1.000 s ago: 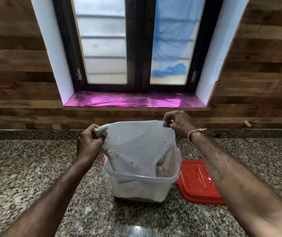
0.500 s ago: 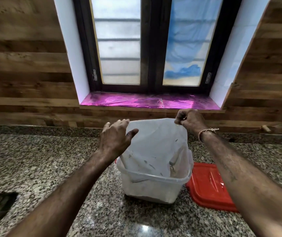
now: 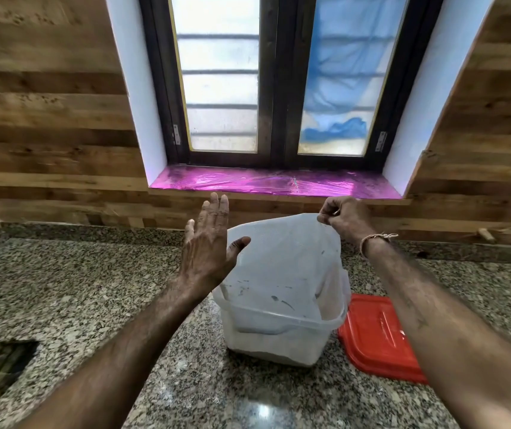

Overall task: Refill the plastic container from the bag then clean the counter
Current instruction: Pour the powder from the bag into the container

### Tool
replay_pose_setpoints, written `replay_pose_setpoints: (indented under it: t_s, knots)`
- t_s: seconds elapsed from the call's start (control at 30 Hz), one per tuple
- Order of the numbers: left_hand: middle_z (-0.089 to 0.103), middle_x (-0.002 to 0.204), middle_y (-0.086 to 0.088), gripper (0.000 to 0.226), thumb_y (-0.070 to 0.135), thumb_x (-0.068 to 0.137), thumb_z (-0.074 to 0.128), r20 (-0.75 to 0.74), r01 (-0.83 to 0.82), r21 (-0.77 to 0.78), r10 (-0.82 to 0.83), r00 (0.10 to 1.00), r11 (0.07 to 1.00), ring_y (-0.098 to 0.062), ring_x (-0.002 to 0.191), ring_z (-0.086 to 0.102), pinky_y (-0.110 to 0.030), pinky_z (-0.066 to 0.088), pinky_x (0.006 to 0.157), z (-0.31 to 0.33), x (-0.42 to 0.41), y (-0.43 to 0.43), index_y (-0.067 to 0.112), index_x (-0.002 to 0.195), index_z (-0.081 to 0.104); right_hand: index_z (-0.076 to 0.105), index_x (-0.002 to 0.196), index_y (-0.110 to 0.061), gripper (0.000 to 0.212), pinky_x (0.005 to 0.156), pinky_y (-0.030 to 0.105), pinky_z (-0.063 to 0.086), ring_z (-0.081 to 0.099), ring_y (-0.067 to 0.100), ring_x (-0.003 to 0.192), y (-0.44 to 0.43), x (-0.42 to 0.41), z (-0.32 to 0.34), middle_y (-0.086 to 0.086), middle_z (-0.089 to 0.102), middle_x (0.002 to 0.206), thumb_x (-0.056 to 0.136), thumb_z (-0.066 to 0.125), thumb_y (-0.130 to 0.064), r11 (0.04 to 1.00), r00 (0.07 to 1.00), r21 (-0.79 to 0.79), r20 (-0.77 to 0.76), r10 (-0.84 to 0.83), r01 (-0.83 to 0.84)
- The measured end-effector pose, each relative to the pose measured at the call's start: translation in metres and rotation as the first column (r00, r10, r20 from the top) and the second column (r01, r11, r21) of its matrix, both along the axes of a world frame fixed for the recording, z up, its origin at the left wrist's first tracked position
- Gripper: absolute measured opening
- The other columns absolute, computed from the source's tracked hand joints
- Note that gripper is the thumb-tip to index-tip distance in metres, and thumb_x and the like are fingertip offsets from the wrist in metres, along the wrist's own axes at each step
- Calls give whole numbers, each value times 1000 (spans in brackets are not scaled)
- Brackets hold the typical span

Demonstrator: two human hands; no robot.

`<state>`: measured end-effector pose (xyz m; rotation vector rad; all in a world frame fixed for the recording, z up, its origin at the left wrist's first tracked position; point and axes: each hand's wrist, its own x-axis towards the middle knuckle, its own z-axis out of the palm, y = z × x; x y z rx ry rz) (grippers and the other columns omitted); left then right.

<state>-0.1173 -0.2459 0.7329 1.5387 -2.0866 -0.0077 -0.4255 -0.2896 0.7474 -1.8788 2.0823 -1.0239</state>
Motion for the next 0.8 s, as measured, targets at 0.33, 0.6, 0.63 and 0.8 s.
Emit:
replay_pose_setpoints:
  t_s: [0.33,0.6,0.63,0.8]
  knots:
    - [42,159,-11,72,56,96,53,-50,-5,57,8,999,998,-28,144,45,-46,36,114,0,5,7,17,155,40,72,69,-23,18,68,28,57,63,7,65,3,1,0,-10,68,67,75,87,-17,1000,1000,-21,17,-9,9]
    - [76,112,0,40,55,89,66,-77,-112,88,119,990,990,-28,104,71,-37,57,81,4,7,5,29,119,71,75,73,-17,12,58,17,46,60,1,63,1,3,-3,-11,68,67,76,87,-15,1000,999,-23,53,3,-2]
    - [77,105,1,32,51,89,69,-83,-128,88,135,987,988,-27,99,72,-35,55,75,4,7,5,28,110,72,75,74,-17,12,57,17,46,60,1,64,2,3,-3,-12,68,67,76,87,-15,1000,999,-28,49,4,-3]
    - [73,84,6,18,41,88,72,-158,-145,91,158,975,985,-22,81,69,-30,47,63,-2,11,1,24,87,66,74,72,-23,14,64,32,59,65,10,67,0,-1,-7,-11,69,68,75,87,-24,999,999,-36,46,-12,14]
